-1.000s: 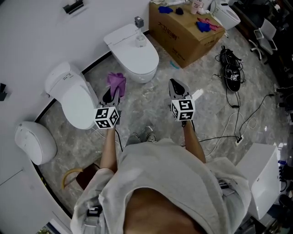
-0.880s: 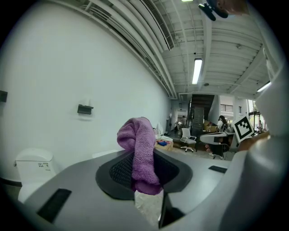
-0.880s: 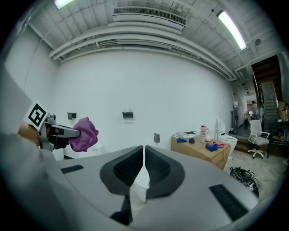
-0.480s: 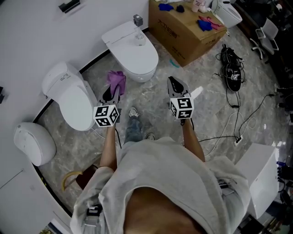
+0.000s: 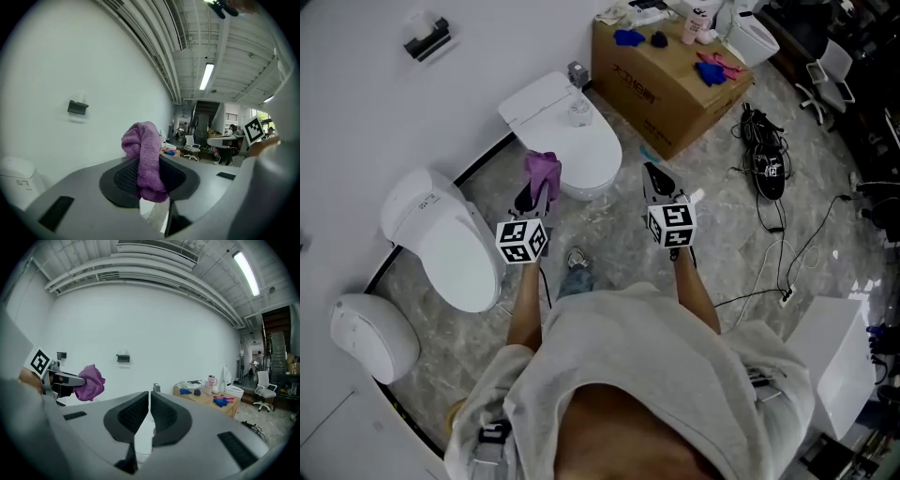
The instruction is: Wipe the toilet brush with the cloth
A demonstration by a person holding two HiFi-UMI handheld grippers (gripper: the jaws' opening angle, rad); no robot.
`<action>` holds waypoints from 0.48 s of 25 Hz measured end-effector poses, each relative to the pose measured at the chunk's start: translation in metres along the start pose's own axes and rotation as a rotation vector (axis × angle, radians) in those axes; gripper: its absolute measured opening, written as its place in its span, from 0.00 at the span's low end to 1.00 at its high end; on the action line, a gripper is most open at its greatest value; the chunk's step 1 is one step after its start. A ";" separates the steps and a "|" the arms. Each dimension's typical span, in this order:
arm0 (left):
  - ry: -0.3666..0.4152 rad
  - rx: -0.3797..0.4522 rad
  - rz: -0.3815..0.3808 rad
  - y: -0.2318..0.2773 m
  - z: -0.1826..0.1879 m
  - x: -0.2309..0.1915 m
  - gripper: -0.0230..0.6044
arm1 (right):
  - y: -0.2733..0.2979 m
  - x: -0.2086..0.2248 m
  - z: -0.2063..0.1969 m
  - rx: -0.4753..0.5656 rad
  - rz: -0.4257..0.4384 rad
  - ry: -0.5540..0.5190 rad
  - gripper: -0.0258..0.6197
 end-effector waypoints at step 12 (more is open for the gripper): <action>-0.010 -0.001 -0.065 0.069 0.037 -0.103 0.22 | 0.114 -0.032 0.050 0.016 -0.038 -0.019 0.09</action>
Point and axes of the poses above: the fingertips, and each gripper's own axes: y forward along the fingers, x to its right, z out of its top, the point moved 2 cm from there along -y, backward along the fingers, and after that the axes turned 12 degrees about -z, right-handed, at the moved point
